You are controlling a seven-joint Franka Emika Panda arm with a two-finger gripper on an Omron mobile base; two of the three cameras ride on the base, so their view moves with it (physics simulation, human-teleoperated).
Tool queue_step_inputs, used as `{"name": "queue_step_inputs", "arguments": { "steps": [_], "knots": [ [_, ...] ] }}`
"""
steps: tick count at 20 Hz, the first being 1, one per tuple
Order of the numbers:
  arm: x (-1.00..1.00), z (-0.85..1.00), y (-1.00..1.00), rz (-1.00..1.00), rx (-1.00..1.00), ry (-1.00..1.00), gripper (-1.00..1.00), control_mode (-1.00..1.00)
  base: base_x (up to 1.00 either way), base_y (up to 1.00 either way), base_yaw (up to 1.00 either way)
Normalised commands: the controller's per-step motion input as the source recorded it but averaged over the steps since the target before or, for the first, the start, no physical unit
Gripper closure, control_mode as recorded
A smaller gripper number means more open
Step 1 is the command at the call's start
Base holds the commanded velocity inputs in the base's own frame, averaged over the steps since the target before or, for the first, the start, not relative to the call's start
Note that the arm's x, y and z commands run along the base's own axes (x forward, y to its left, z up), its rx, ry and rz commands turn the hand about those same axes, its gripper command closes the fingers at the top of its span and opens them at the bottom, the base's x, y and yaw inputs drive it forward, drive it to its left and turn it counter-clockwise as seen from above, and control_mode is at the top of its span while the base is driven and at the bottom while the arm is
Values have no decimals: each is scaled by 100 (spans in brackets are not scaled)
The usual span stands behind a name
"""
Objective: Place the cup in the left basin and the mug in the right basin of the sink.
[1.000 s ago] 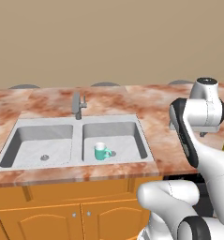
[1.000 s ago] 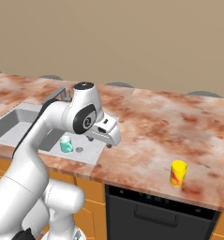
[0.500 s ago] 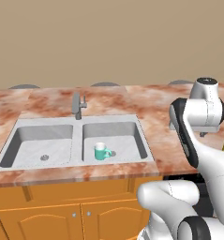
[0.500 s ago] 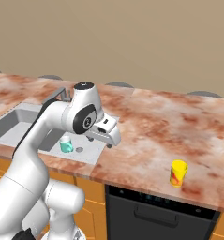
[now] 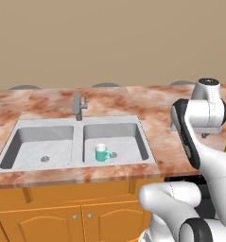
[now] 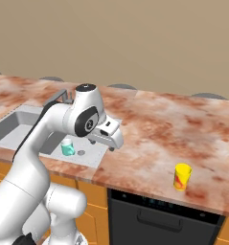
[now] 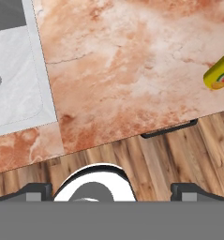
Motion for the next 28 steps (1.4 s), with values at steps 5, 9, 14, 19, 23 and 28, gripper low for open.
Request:
{"name": "queue_step_inputs", "arguments": {
  "steps": [5, 9, 14, 19, 23, 28],
  "knots": [
    [0, 0, 0, 0, 0, 0, -100, 100, 0, 0, 0],
    [0, 0, 0, 0, 0, 0, -100, 100, 0, 0, 0],
    [0, 0, 0, 0, 0, 0, -100, 100, 0, 0, 0],
    [0, 0, 0, 0, 0, 0, -100, -100, 0, 0, 0],
    [0, 0, 0, 0, 0, 0, -100, -100, 0, 0, 0],
    [0, 16, -22, 12, 6, 0, -100, -100, 0, 0, 0]
  ]
}}
